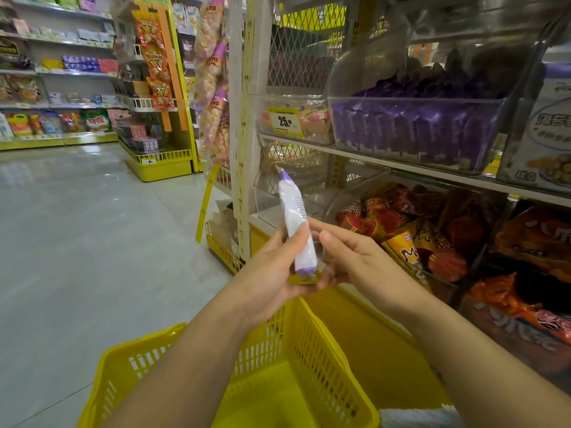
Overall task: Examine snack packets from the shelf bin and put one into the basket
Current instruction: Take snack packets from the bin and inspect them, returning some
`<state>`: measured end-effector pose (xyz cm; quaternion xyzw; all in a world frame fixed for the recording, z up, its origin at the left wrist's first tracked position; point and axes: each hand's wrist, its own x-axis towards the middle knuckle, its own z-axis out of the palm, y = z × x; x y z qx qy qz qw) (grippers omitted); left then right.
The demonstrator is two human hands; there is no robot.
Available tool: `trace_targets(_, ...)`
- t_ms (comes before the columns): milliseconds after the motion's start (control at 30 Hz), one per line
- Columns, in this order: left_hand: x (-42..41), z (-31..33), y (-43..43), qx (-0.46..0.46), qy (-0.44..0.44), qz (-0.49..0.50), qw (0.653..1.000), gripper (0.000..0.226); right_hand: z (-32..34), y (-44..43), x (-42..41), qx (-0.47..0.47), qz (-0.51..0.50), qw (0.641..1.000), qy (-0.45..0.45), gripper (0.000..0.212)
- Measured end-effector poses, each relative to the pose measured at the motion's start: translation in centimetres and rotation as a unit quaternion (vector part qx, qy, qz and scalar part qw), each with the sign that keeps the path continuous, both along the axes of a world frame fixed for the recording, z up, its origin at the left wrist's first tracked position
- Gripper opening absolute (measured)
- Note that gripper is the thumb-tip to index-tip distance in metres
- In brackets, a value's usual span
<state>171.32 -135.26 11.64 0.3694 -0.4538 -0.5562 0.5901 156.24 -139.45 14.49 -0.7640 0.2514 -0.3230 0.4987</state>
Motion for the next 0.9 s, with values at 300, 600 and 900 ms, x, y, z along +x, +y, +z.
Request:
trace_targets(300, 0.3, 0.0, 0.0, 0.006, 0.091, -0.031, 0.995, 0.036, -0.5, -1.3, -0.7, 0.048, -0.066, 0.996, -0.037, 0.058)
trace_targets(600, 0.3, -0.3, -0.7, -0.021, -0.047, 0.106, 0.993, 0.056, -0.1, -0.8, -0.4, -0.102, -0.096, 0.989, -0.038, 0.073)
trace_targets(900, 1.9, -0.6, -0.4, 0.034, 0.140, 0.083, 0.986, 0.060, 0.7, 0.1, -0.3, -0.043, 0.038, 0.998, -0.038, 0.074)
